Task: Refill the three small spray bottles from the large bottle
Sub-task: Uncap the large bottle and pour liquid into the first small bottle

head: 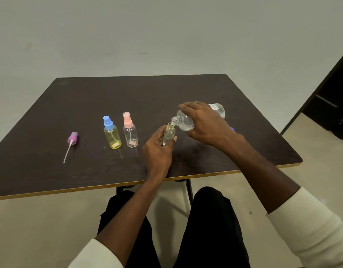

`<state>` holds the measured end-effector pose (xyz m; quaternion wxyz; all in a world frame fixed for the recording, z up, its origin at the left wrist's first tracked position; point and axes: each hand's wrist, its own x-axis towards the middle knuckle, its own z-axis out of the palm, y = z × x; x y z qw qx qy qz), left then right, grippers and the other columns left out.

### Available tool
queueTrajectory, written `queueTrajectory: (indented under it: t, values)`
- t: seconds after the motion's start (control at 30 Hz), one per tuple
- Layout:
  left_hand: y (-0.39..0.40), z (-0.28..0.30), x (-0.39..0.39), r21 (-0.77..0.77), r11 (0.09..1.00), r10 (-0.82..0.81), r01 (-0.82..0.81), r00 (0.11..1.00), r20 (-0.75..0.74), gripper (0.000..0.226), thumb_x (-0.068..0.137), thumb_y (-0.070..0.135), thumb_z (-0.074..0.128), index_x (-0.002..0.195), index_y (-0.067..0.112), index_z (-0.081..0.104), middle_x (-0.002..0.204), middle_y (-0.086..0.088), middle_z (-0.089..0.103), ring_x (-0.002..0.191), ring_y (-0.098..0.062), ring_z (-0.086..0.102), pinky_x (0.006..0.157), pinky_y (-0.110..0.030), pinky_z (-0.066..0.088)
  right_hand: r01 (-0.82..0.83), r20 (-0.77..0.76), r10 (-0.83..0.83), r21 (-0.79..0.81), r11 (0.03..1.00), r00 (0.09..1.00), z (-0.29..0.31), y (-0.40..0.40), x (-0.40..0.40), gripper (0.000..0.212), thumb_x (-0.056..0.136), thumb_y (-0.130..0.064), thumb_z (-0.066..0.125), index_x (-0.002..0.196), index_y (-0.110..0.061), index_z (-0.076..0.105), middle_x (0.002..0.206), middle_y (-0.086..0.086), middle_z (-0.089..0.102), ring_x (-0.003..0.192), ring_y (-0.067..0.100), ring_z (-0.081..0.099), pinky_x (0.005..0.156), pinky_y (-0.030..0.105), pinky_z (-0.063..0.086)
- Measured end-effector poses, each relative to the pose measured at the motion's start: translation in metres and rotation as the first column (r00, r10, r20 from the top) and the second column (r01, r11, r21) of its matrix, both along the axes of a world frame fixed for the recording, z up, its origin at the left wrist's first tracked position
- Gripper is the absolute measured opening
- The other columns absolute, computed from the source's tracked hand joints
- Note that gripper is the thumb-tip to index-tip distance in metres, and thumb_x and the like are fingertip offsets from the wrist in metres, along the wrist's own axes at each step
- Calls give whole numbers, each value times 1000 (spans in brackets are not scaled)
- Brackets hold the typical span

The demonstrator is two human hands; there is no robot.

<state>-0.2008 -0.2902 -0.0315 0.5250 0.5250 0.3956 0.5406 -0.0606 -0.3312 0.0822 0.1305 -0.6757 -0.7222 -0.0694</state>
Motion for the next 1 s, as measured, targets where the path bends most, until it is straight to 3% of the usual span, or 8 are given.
queueTrajectory:
  t: [0.1,0.2,0.4,1.0]
  values:
    - [-1,1,0,1,1000,4,-4,1000,6,42,84,5,78,125,13,69,116,0,76,111,-15,71,103,-47,54,0,4,0,-4,1000,1000,0,0,0,77,77,-14,76,146,-13,41,148,8,46,136,27,40,113,38,29]
    - [-3,4,0,11,1000,0,0,1000,6,41,85,4,78,117,28,69,113,2,76,109,-14,71,103,-45,54,-2,3,2,-1,1000,1000,1,0,0,76,77,-15,76,145,-13,42,148,8,46,136,27,40,113,38,29]
    - [-1,1,0,-4,1000,-7,7,1000,6,50,79,18,79,127,11,68,118,-2,75,113,-19,70,103,-49,53,2,3,-2,-8,1000,1000,0,1,0,77,78,-15,76,146,-13,41,148,8,45,136,26,39,113,38,28]
    - [1,-1,0,14,1000,-14,13,1000,12,42,85,6,77,126,10,69,116,-1,76,112,-19,71,103,-50,53,-5,12,5,0,1000,1000,-1,1,0,76,77,-16,77,145,-13,43,147,8,47,135,27,41,113,39,29]
